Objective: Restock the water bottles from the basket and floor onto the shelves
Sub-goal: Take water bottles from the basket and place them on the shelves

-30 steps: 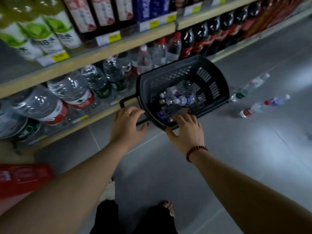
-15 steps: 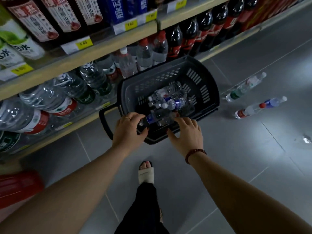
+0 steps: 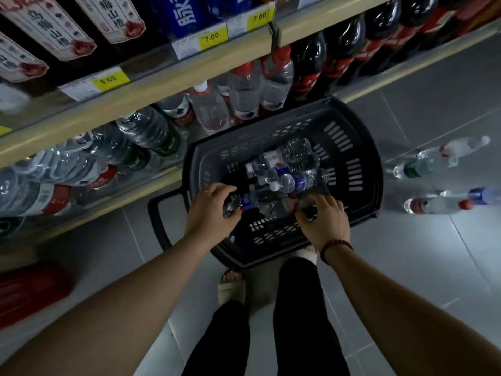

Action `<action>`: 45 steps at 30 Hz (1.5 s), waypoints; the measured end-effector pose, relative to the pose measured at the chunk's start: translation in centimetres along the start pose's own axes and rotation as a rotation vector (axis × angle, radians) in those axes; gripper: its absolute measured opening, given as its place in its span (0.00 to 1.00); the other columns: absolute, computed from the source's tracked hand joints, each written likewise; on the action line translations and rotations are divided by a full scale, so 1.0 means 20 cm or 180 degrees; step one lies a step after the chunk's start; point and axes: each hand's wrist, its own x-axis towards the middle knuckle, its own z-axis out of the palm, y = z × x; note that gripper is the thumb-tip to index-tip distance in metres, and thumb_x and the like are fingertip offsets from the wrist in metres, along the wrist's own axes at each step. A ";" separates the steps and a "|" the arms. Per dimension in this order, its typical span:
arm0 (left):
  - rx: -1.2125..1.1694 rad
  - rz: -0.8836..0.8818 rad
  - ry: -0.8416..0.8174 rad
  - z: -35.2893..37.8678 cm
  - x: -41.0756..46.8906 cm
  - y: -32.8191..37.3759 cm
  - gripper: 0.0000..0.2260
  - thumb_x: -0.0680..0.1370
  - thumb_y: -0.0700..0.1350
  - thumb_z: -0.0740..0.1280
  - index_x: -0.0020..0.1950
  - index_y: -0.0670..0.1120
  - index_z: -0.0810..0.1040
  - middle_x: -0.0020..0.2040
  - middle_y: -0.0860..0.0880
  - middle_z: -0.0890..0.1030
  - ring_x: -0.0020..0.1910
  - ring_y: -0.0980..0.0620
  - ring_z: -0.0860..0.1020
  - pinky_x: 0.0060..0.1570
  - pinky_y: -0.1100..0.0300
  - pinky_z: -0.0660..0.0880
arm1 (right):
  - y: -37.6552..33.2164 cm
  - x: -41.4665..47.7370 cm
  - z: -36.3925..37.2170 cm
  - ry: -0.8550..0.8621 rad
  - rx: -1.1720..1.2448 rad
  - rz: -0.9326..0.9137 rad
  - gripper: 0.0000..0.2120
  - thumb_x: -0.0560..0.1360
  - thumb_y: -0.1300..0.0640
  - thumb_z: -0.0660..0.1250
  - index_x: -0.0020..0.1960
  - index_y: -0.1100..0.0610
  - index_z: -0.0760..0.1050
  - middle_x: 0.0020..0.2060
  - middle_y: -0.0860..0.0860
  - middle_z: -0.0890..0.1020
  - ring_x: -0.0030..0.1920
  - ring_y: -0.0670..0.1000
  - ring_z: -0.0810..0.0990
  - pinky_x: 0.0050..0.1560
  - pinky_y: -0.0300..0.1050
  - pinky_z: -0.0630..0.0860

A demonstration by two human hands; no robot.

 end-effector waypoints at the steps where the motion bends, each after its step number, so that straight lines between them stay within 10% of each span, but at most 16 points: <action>1: 0.0012 -0.0026 -0.0003 0.02 0.03 0.02 0.21 0.74 0.48 0.72 0.65 0.45 0.76 0.61 0.48 0.77 0.61 0.47 0.74 0.57 0.56 0.71 | 0.02 0.05 -0.01 -0.0049 0.0008 0.0000 0.24 0.74 0.45 0.65 0.68 0.52 0.70 0.63 0.52 0.74 0.65 0.55 0.69 0.65 0.52 0.69; 15: -0.0474 -0.1015 0.0258 0.53 0.39 0.15 0.22 0.74 0.50 0.70 0.68 0.50 0.73 0.65 0.49 0.74 0.64 0.50 0.71 0.61 0.55 0.72 | 0.27 0.71 0.10 -0.0866 -0.0287 -0.0531 0.27 0.73 0.45 0.68 0.69 0.51 0.68 0.64 0.53 0.73 0.66 0.55 0.67 0.61 0.51 0.71; 26: -0.0984 -0.1324 -0.0005 0.89 0.50 -0.11 0.18 0.72 0.44 0.73 0.61 0.47 0.77 0.55 0.51 0.75 0.53 0.54 0.75 0.45 0.68 0.70 | 0.36 1.00 0.50 -0.0881 -0.0367 -0.1014 0.28 0.67 0.44 0.73 0.63 0.56 0.73 0.61 0.54 0.75 0.63 0.57 0.72 0.65 0.54 0.69; 45: -0.1896 -0.1800 -0.0249 1.08 0.44 -0.19 0.19 0.73 0.48 0.73 0.63 0.52 0.76 0.57 0.54 0.73 0.61 0.55 0.72 0.59 0.61 0.70 | 0.35 1.16 0.55 -0.1155 -0.0075 -0.1434 0.30 0.61 0.50 0.80 0.61 0.51 0.78 0.55 0.55 0.79 0.59 0.55 0.74 0.56 0.43 0.71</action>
